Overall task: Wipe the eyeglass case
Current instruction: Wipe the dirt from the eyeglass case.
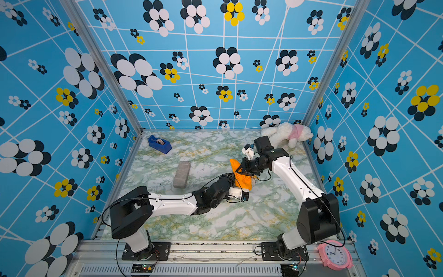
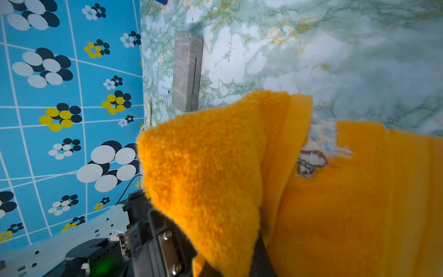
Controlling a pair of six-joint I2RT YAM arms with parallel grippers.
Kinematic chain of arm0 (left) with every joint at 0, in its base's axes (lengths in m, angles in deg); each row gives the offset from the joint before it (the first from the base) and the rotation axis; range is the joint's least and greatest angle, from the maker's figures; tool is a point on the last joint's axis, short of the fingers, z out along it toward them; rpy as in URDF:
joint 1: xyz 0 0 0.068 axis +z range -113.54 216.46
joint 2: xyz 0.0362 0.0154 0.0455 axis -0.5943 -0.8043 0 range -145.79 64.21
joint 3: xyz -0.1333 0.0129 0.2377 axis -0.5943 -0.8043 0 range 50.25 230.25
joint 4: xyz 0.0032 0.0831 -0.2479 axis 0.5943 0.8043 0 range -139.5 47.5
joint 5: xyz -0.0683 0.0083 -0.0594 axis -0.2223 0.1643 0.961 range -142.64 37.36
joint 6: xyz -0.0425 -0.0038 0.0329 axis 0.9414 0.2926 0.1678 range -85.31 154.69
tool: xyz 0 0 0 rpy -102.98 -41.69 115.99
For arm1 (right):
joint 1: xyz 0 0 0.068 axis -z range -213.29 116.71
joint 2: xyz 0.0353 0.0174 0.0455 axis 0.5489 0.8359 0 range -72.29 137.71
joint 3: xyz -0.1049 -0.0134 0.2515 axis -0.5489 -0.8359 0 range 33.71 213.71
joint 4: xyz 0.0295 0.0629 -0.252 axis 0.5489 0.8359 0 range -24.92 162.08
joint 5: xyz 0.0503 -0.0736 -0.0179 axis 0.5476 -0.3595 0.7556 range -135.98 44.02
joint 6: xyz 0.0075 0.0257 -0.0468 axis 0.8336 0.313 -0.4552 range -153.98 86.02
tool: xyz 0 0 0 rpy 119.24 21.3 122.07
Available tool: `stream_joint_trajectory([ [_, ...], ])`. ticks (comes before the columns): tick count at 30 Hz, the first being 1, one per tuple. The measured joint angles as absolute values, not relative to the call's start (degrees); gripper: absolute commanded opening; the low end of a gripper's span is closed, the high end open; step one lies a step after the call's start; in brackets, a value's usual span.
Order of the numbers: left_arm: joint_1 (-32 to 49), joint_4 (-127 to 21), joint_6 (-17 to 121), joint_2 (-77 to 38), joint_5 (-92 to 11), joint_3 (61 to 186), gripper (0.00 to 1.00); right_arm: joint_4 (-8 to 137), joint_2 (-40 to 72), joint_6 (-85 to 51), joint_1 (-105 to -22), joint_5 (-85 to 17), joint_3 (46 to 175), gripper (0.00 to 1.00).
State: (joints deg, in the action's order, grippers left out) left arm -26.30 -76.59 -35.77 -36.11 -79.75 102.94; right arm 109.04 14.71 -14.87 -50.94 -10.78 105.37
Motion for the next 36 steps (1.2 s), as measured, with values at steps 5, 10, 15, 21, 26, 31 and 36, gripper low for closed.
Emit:
stream_joint_trajectory([
  [5,-26.59,-79.17,-39.18,-36.94,-80.28,100.97,0.19,107.73,13.86,-15.7,-47.31,-10.52,100.4,0.0],
  [10,-26.5,-81.29,-39.92,-36.94,-81.52,100.2,0.18,109.83,10.08,-18.23,-40.45,-13.21,96.62,0.0],
  [15,-25.8,-81.29,-36.86,-35.47,-81.72,99.81,0.19,110.05,5.38,-18.61,-40.01,-15.26,94.79,0.0],
  [21,-20.86,-62.64,-18.54,-28.15,-71.84,104.9,0.17,108.36,-5.73,-18.52,-40.23,-16.58,91.57,0.0],
  [26,-14.65,-46.01,0.21,-26.97,-54.42,114.41,0.14,104.34,-18.25,-17.91,-40.97,-16.77,88.08,0.0],
  [31,-10.8,-35.54,13.67,-27.19,-36.06,117.58,0.12,100.76,-22.36,-18.34,-51.73,-20.49,85.72,0.0],
  [36,-6.87,-32.61,25.54,-27.19,-21.22,117.95,0.13,95.88,-21.77,-18.3,-59.27,-24.88,82.9,0.0],
])
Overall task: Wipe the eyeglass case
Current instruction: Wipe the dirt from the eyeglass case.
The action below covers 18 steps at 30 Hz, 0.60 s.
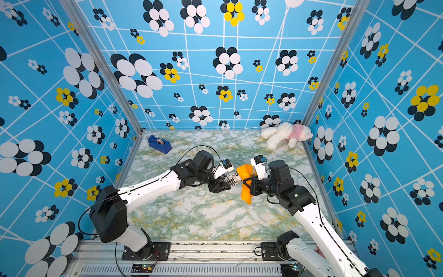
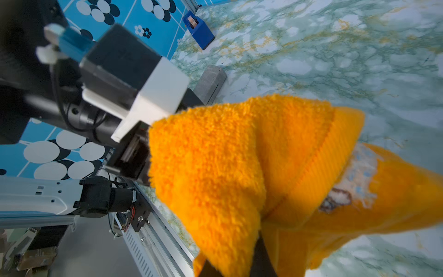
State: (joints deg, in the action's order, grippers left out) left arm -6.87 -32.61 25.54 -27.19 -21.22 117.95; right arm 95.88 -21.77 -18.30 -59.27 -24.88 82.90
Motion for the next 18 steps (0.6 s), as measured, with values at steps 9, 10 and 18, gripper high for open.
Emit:
stream_joint_trajectory([
  [9,-3.11,-28.9,37.5,-28.65,-12.74,120.14,0.13,87.07,-14.14,-18.74,-66.63,-26.43,83.03,0.0],
  [10,-2.94,-28.66,38.18,-28.83,-12.34,120.16,0.15,86.83,-13.75,-18.78,-66.66,-26.17,83.03,0.0],
  [18,-2.76,-29.51,38.74,-28.83,-10.22,120.14,0.13,90.13,-14.99,-22.23,-60.34,-23.31,84.21,0.0],
])
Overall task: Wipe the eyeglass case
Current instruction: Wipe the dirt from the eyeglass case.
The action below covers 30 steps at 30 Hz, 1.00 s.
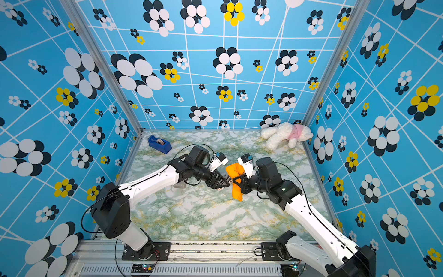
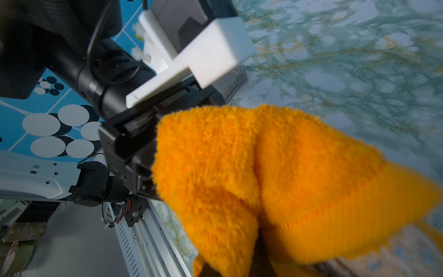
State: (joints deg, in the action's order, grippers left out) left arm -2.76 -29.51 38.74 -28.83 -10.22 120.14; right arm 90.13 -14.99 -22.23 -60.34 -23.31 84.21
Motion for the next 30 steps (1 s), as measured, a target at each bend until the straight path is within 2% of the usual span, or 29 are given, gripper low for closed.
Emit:
stream_joint_trajectory([
  [5,-3.5,-26.8,35.73,-26.4,-6.84,120.07,0.13,93.39,-12.76,-22.89,-50.55,-22.85,88.69,0.0],
  [12,-4.6,-24.79,30.61,-22.77,-3.95,120.09,0.13,94.44,-9.55,-22.17,-50.35,-14.5,96.03,0.0],
  [18,-4.6,-21.57,27.97,-22.77,-4.02,120.6,0.13,92.25,-8.35,-19.46,-50.11,-4.23,95.51,0.0],
  [30,-0.51,-20.37,26.31,-22.67,-11.05,120.07,0.13,93.98,-7.91,-17.21,-48.73,4.41,95.9,0.0],
])
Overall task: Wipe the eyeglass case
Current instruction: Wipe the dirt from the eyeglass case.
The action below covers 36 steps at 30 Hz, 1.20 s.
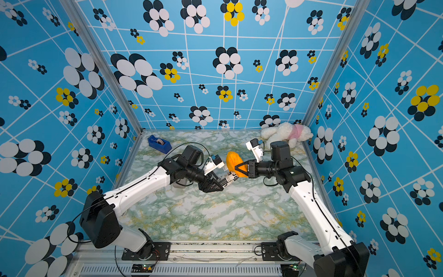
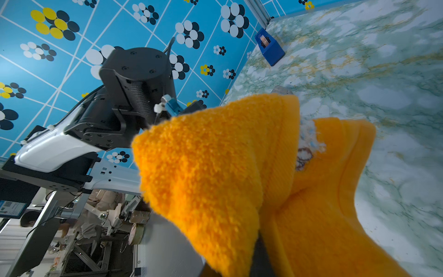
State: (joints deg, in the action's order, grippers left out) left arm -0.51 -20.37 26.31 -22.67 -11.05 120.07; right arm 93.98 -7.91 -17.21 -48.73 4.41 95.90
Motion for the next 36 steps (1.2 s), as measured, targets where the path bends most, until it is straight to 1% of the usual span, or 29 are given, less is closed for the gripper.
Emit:
stream_joint_trajectory([
  [4,1.22,-19.54,25.63,-22.67,-14.07,120.27,0.13,94.37,-8.66,-14.96,-44.1,6.96,94.74,0.0],
  [8,0.89,-17.4,24.95,-22.62,-14.97,121.93,0.14,93.59,-6.78,-13.62,-40.78,6.02,93.78,0.0],
  [12,-0.66,-16.83,24.71,-22.1,-15.21,122.76,0.14,87.58,0.04,-10.41,-41.19,5.5,92.91,0.0],
  [14,-1.73,-15.67,24.32,-21.92,-15.32,123.44,0.14,84.45,3.06,-8.73,-42.68,5.35,92.03,0.0],
  [17,-2.59,-13.73,23.53,-22.16,-16.04,124.81,0.13,82.16,4.04,-7.98,-45.89,5.81,91.92,0.0],
  [23,-2.56,-11.72,21.26,-22.34,-15.43,126.08,0.13,80.98,0.87,-8.07,-46.7,5.78,91.25,0.0],
  [28,-2.24,-11.39,19.82,-22.32,-13.96,126.08,0.12,82.0,-5.75,-7.96,-46.07,4.54,88.64,0.0],
  [30,-1.27,-11.08,20.19,-22.29,-15.38,126.06,0.12,82.53,-9.36,-7.02,-45.85,4.93,87.92,0.0],
  [32,0.15,-12.04,20.89,-22.64,-17.72,126.02,0.12,83.64,-12.87,-6.52,-46.7,7.49,87.99,0.0],
  [36,1.24,-13.77,22.0,-22.73,-20.61,124.95,0.12,85.7,-14.49,-6.54,-47.64,10.46,89.5,0.0],
])
